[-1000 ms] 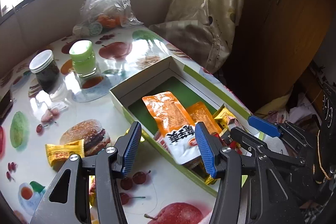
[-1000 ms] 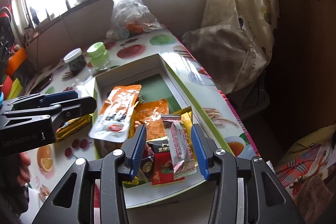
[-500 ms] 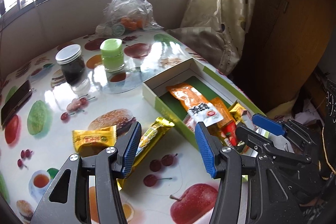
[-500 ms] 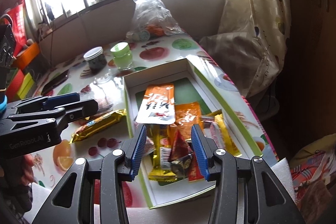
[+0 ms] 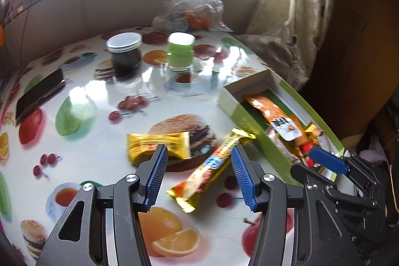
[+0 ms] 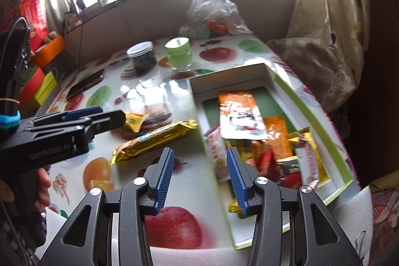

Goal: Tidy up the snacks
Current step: 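Move both open grippers back to the remaining snacks on the table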

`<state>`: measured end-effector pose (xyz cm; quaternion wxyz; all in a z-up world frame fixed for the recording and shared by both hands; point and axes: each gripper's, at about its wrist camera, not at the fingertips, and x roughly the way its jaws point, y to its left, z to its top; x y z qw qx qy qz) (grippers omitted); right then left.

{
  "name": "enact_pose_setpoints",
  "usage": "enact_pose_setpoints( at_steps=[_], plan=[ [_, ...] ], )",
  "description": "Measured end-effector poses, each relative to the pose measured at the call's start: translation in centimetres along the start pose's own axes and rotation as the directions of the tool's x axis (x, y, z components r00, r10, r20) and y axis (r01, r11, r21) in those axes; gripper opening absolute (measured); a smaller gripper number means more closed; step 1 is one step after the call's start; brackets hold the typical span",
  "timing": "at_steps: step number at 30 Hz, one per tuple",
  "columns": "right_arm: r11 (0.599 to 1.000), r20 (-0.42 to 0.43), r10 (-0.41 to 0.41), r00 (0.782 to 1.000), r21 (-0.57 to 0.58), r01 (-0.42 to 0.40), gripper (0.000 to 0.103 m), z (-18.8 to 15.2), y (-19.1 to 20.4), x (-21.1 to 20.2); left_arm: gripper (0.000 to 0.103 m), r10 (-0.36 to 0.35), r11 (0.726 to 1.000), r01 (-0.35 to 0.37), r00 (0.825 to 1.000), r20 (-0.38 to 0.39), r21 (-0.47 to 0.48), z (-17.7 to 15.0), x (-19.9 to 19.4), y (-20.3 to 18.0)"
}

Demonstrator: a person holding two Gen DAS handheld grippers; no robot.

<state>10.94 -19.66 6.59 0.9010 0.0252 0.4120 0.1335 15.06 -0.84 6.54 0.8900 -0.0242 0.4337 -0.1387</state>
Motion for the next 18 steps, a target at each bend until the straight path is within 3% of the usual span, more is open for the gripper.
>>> enact_pose_setpoints(
  at_steps=[9,18],
  plan=[
    [0.998,-0.051,0.059,0.997,-0.019,-0.06,0.043,0.8,3.7,3.6,0.054,0.061,0.996,-0.061,0.998,-0.005,-0.066,-0.5,-0.4,4.0],
    [0.999,-0.107,0.032,0.994,0.03,-0.029,0.043,1.4,5.3,7.5,0.054,0.055,0.993,-0.058,0.998,-0.029,-0.103,-1.8,0.1,6.3]
  ],
)
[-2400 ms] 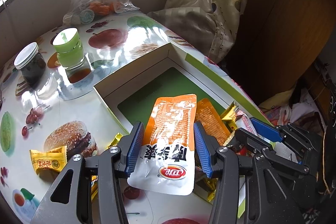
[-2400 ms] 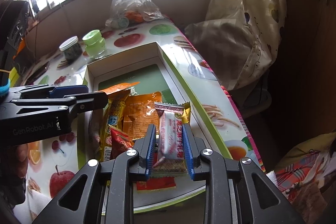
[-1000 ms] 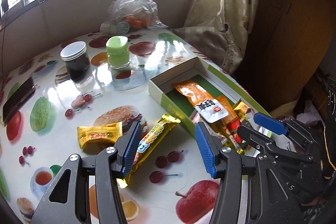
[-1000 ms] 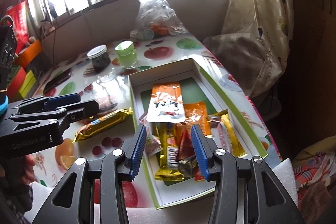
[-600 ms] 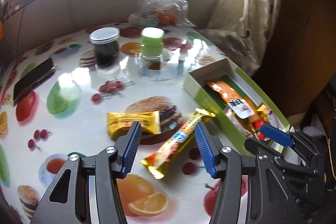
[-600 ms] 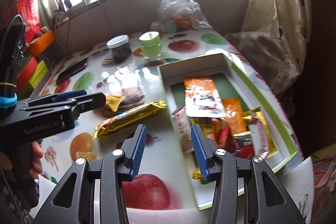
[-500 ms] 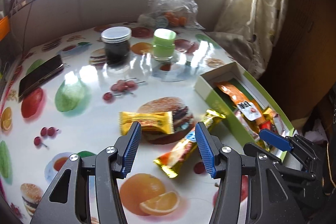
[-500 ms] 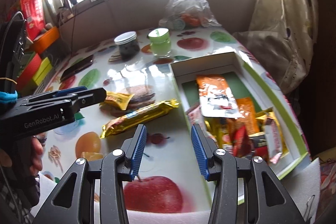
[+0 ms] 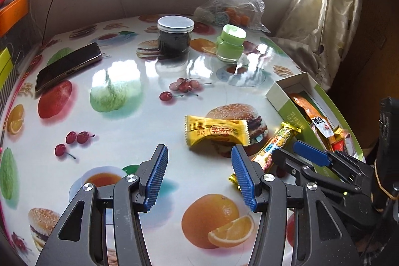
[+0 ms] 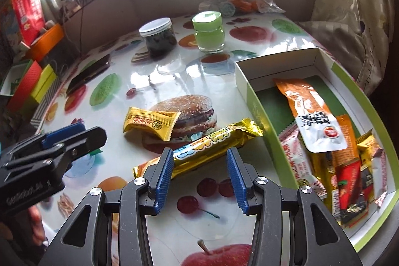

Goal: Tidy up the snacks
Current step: 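Move both open grippers back to the remaining snacks on the table, then grasp the yellow-and-blue wafer bar with the right gripper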

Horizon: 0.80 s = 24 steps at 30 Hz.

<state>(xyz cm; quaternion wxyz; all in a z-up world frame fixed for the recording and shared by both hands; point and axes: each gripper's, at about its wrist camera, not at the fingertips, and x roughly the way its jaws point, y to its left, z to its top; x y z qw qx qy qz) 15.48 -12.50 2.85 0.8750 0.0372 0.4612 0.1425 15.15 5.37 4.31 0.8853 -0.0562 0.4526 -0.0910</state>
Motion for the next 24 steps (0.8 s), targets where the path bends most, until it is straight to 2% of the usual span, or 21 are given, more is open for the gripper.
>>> enact_pose_setpoints(
  at_steps=[11,14,21,22,24],
  plan=[
    [0.997,0.01,-0.072,0.997,-0.024,0.073,0.049,0.9,1.5,1.7,0.054,-0.003,1.0,0.003,1.0,-0.008,-0.031,-0.5,0.3,2.3],
    [0.997,-0.022,-0.076,0.997,-0.032,0.076,0.049,0.7,1.8,2.6,0.054,-0.006,0.999,0.005,1.0,-0.009,-0.033,-0.6,0.3,2.6],
    [0.993,-0.031,-0.085,0.996,-0.084,0.082,0.049,-0.1,2.4,2.8,0.054,-0.015,1.0,0.015,1.0,-0.012,-0.022,-0.5,0.5,2.9],
    [0.992,-0.031,-0.088,0.996,-0.092,0.085,0.049,-0.2,2.4,2.7,0.054,-0.018,1.0,0.017,1.0,-0.013,-0.016,-0.4,0.6,2.9],
    [0.991,-0.028,-0.099,0.995,-0.096,0.096,0.039,-0.5,2.2,2.5,0.054,-0.022,1.0,0.022,1.0,-0.016,-0.005,-0.3,0.8,2.8]
  ],
)
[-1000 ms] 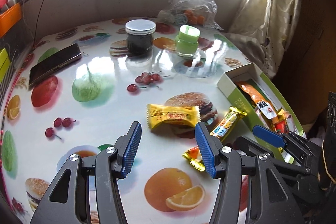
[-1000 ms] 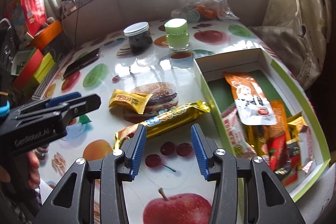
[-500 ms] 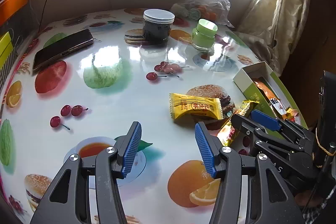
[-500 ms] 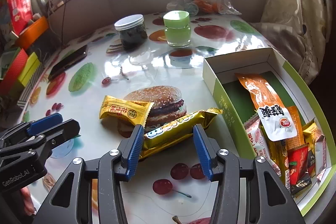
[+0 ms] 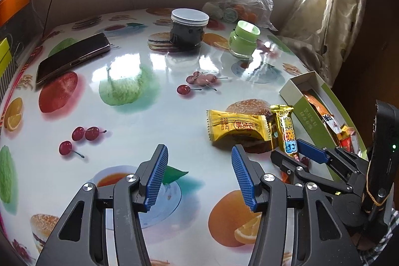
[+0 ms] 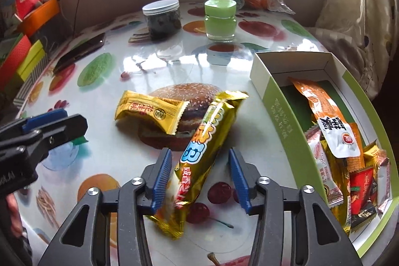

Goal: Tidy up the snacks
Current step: 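Grasp the yellow-and-blue wafer bar with the right gripper, then grasp the yellow peanut crisp packet with the left gripper while the right holds the wafer bar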

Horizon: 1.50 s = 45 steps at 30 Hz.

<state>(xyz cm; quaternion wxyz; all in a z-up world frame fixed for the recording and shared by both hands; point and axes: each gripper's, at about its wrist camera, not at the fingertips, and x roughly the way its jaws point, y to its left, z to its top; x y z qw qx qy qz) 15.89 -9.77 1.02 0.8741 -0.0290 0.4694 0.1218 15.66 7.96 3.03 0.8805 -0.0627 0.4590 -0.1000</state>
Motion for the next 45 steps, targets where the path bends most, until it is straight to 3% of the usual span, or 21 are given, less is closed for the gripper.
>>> enact_pose_setpoints(
  at_steps=[4,12,19,24,28,34,38,45],
  plan=[
    [1.0,0.002,-0.013,1.0,-0.001,0.013,0.022,-0.5,-0.9,-0.5,0.054,-0.011,0.999,0.012,1.0,-0.005,0.046,0.5,0.4,-0.6],
    [1.0,0.011,0.009,1.0,0.005,-0.01,0.022,-1.8,-1.9,-1.4,0.054,0.002,0.978,0.007,0.999,-0.042,0.209,1.9,2.0,-2.9],
    [0.999,0.012,0.039,0.999,0.012,-0.039,0.022,-1.9,-2.3,-1.5,0.054,0.023,0.921,0.004,0.998,-0.066,0.39,2.8,3.9,-5.3],
    [0.998,0.008,0.059,0.998,0.023,-0.059,0.022,-1.8,-2.5,-1.6,0.054,0.022,0.903,0.025,0.994,-0.103,0.429,3.0,5.4,-5.8],
    [0.998,0.009,0.065,0.998,0.026,-0.065,0.022,-1.8,-2.7,-1.6,0.055,0.051,0.881,0.002,0.994,-0.101,0.473,2.9,6.1,-6.2],
    [0.996,0.012,0.079,0.997,0.031,-0.079,0.022,-1.8,-2.9,-1.5,0.055,0.038,0.883,0.022,0.992,-0.117,0.469,3.7,6.9,-6.4],
    [0.996,0.011,0.081,0.997,0.03,-0.081,0.022,-1.8,-2.9,-1.6,0.061,0.026,0.907,0.035,0.99,-0.139,0.419,4.3,7.7,-6.1],
    [0.996,0.013,0.08,0.997,0.03,-0.08,0.022,-1.8,-2.9,-1.6,0.062,0.012,0.927,0.041,0.991,-0.137,0.373,4.2,7.8,-5.4]
  ],
)
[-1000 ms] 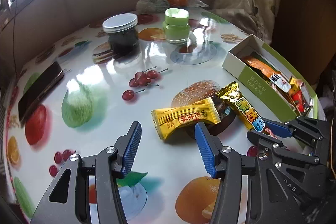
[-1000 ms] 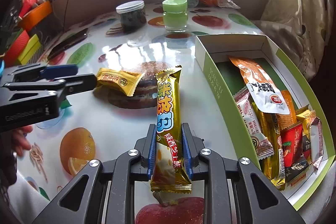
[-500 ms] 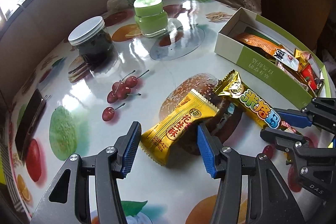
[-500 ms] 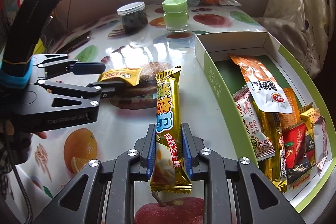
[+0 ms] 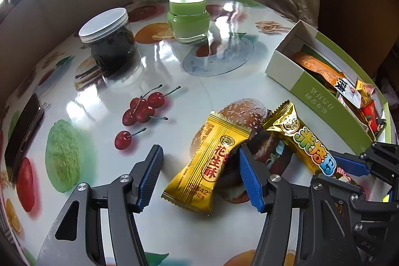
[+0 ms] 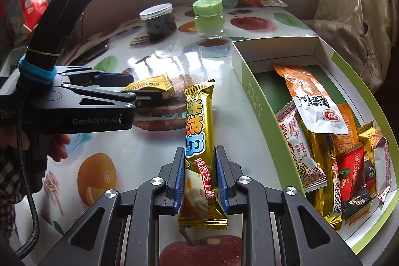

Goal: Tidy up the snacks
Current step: 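Grasp the yellow peanut crisp packet with the left gripper while the right holds the wafer bar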

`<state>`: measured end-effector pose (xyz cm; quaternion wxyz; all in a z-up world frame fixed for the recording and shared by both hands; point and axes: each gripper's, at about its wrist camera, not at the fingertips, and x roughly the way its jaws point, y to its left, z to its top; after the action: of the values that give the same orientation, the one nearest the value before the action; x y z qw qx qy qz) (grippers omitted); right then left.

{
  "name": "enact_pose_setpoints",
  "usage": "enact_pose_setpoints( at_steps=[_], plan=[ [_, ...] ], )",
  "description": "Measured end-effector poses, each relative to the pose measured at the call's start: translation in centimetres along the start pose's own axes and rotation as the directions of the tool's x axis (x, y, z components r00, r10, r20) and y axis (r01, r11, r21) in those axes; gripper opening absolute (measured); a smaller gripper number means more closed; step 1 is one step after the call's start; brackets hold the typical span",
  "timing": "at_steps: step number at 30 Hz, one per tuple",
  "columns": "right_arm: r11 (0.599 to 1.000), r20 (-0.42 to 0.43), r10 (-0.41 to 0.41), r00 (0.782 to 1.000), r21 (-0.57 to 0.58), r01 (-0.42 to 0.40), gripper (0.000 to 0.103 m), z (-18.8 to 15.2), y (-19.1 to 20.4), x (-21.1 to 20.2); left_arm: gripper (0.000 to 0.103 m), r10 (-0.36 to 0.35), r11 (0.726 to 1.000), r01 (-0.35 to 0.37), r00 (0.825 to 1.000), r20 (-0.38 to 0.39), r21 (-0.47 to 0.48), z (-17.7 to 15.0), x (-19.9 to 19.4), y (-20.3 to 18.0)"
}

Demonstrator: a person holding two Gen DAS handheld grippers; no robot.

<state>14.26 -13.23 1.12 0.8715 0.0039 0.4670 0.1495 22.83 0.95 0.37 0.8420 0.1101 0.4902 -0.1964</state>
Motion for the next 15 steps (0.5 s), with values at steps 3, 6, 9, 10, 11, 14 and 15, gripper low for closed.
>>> enact_pose_setpoints(
  at_steps=[3,6,9,10,11,14,15],
  plan=[
    [1.0,0.0,0.001,1.0,0.001,-0.001,0.022,0.04,0.01,0.02,0.062,0.004,1.0,-0.004,1.0,0.003,-0.01,-0.04,0.03,0.02],
    [1.0,0.0,0.001,1.0,0.001,-0.001,0.022,0.04,0.01,0.01,0.061,0.004,1.0,-0.004,1.0,0.015,-0.017,-0.12,-0.03,-0.03],
    [1.0,0.0,0.001,1.0,0.001,-0.001,0.022,0.05,0.01,0.0,0.051,0.006,1.0,-0.005,1.0,0.024,-0.021,-0.2,-0.16,-0.14],
    [1.0,0.0,0.001,1.0,0.001,-0.001,0.022,0.04,0.02,-0.01,0.048,0.008,1.0,-0.007,1.0,0.026,-0.024,-0.16,-0.21,-0.17],
    [1.0,0.001,0.001,1.0,0.001,-0.001,0.022,0.05,-0.01,-0.01,0.042,0.01,1.0,-0.009,1.0,0.027,-0.026,-0.13,-0.25,-0.18],
    [1.0,0.0,-0.001,1.0,-0.002,0.001,0.022,-0.02,-0.03,-0.04,0.03,0.01,0.999,-0.009,1.0,0.029,-0.034,-0.11,-0.38,-0.32],
    [1.0,0.0,-0.002,1.0,-0.004,0.002,0.022,0.02,-0.01,-0.04,0.028,0.009,0.999,-0.008,1.0,0.029,-0.036,-0.1,-0.38,-0.38]
  ],
)
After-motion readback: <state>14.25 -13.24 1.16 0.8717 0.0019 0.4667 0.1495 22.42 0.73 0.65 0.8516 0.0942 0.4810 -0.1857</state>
